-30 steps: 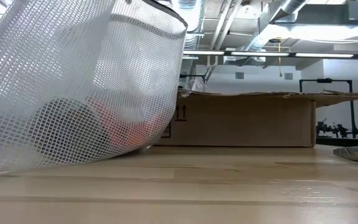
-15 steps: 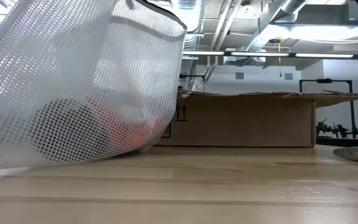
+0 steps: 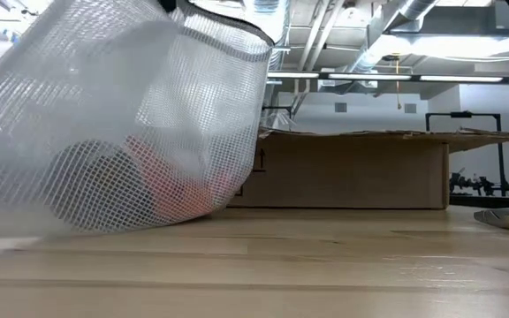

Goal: Unpack boxes
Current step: Close the transparent zip bag

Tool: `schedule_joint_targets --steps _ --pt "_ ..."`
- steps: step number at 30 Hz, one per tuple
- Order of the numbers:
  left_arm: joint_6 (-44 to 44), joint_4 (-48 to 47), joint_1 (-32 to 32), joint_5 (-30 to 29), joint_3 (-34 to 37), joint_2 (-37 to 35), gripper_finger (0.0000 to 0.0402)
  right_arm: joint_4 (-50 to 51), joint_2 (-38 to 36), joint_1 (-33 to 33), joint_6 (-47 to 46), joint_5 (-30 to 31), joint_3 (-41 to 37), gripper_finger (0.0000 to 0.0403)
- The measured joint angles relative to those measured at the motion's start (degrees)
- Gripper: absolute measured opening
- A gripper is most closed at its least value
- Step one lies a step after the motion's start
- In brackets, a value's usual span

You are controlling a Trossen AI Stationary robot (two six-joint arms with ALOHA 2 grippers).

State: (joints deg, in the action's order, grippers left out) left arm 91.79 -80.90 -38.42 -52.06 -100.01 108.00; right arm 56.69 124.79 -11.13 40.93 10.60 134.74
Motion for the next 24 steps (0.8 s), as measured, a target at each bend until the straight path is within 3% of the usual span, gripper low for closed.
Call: schedule_joint_targets --steps 11,24 --pt "-0.63 8.69 -11.7 0.51 -2.28 -0.04 0.0 0.13 0.04 -0.24 9.16 6.61 0.0 0.0" --pt "-6.84 16.52 -13.3 4.25 -2.36 -0.04 0.0 -4.28 0.09 1.62 14.7 14.22 0.13 0.0"
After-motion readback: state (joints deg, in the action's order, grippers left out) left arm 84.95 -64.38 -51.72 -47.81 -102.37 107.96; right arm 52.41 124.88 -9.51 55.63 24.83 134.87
